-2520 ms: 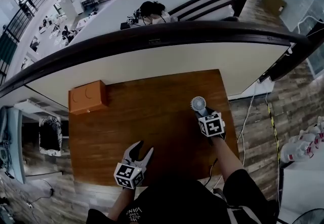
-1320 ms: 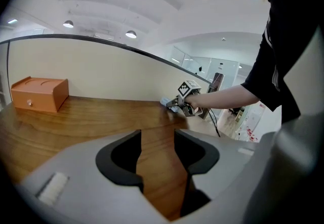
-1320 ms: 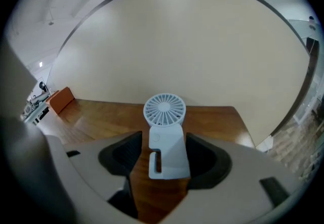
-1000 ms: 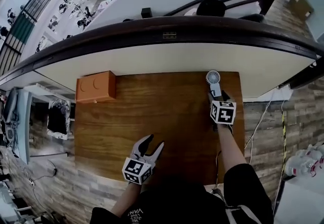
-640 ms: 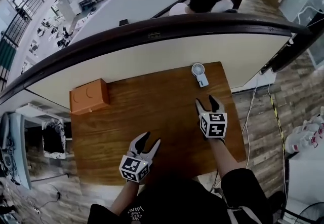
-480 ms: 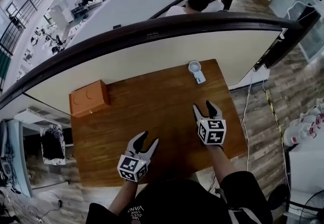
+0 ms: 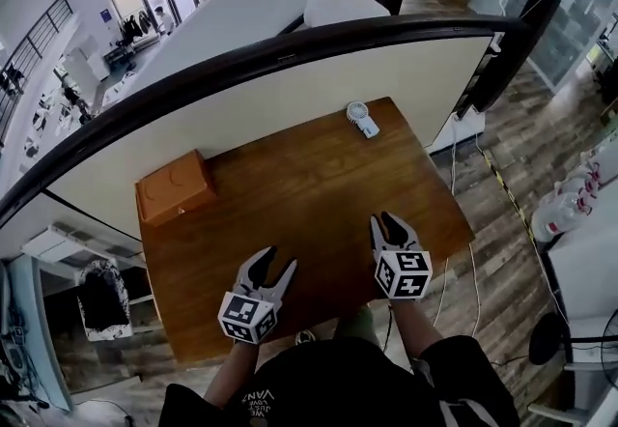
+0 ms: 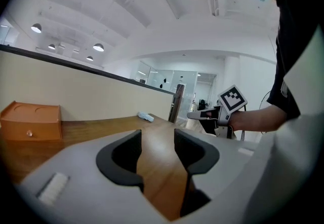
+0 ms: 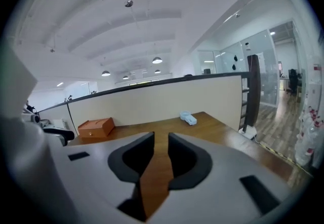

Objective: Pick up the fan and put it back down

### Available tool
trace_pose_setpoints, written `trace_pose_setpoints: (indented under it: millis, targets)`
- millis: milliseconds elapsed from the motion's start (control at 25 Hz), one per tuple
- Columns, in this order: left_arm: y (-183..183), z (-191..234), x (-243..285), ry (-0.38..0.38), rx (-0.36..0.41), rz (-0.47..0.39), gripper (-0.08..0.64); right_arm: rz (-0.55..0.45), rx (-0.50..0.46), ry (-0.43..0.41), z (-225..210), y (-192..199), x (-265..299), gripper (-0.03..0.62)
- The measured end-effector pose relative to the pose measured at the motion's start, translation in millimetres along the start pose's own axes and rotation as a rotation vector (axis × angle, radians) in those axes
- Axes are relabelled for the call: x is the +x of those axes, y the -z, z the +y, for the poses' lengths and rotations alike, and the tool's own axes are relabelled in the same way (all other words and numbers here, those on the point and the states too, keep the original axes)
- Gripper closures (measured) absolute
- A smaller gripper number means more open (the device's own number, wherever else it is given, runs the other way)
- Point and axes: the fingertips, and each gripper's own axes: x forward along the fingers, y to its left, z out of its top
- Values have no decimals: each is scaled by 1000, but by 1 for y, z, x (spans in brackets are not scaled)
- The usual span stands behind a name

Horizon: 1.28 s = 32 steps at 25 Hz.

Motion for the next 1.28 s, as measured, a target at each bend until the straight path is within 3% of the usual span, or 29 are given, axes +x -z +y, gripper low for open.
trace_pose_setpoints:
  millis: [360,560,920,1280]
  targets:
    - [1,-12,-53,56,20,-33,378,-19,-7,30,48,23,-76,555]
    - [5,-25,-77,77,33,-46,442,-20,-7,21,68,37,-110,572]
    - [22,-27,-117,40,16,-41,540,2,0,7,96,59,-144,578]
    - [38,-33,-125,23,-6,-2,549,11,-5,38,98,74,-164,580]
